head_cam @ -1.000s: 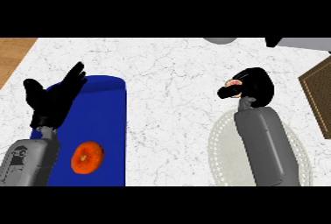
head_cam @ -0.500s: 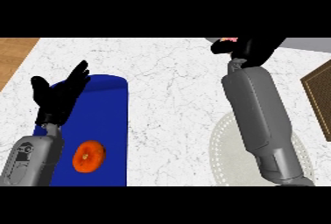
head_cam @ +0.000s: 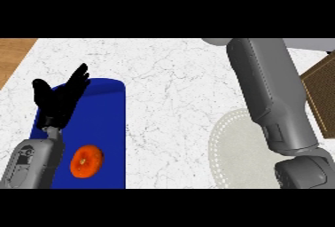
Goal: Pick the cupcake from the placemat and place it in the basket
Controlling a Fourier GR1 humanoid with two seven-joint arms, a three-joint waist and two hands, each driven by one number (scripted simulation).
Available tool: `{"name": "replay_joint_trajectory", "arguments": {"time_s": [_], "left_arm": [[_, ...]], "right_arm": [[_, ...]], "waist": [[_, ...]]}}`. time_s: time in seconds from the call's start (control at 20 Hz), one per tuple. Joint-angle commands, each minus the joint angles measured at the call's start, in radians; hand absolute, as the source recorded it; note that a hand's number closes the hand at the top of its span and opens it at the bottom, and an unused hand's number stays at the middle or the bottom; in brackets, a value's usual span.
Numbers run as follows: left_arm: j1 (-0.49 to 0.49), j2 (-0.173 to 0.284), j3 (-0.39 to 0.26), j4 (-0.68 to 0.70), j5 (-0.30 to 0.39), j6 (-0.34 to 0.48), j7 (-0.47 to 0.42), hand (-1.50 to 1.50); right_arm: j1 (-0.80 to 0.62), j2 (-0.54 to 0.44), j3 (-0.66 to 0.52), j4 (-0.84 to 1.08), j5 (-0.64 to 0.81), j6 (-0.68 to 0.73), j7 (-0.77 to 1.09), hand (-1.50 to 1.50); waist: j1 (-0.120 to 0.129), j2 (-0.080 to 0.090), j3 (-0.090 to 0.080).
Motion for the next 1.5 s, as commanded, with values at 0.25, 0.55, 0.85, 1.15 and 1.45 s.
{"name": "replay_joint_trajectory", "arguments": {"time_s": [0.25,0.55,0.85,1.15,1.45], "left_arm": [[-0.018,0.016,0.020,0.005,0.006,0.001,0.020,0.00],[-0.004,0.014,0.022,-0.010,0.007,0.006,0.024,0.00],[-0.001,0.032,0.045,-0.004,0.023,-0.009,0.012,0.00],[0.021,0.023,0.039,-0.015,0.019,-0.001,0.027,0.00],[0.036,0.029,0.056,-0.008,0.019,0.003,0.013,0.00]], "right_arm": [[-0.173,-0.118,-0.092,0.203,0.159,-0.068,0.188,1.50],[-0.244,-0.232,-0.140,0.269,0.235,-0.034,0.204,1.50],[-0.242,-0.316,-0.166,0.342,0.327,0.008,0.262,1.50],[-0.197,-0.329,-0.195,0.368,0.379,-0.018,0.304,1.50],[-0.142,-0.352,-0.242,0.374,0.366,-0.023,0.231,1.50]], "waist": [[-0.017,0.002,0.001],[-0.029,-0.002,0.002],[-0.032,0.001,0.001],[-0.048,-0.008,0.003],[-0.081,-0.021,0.004]]}}
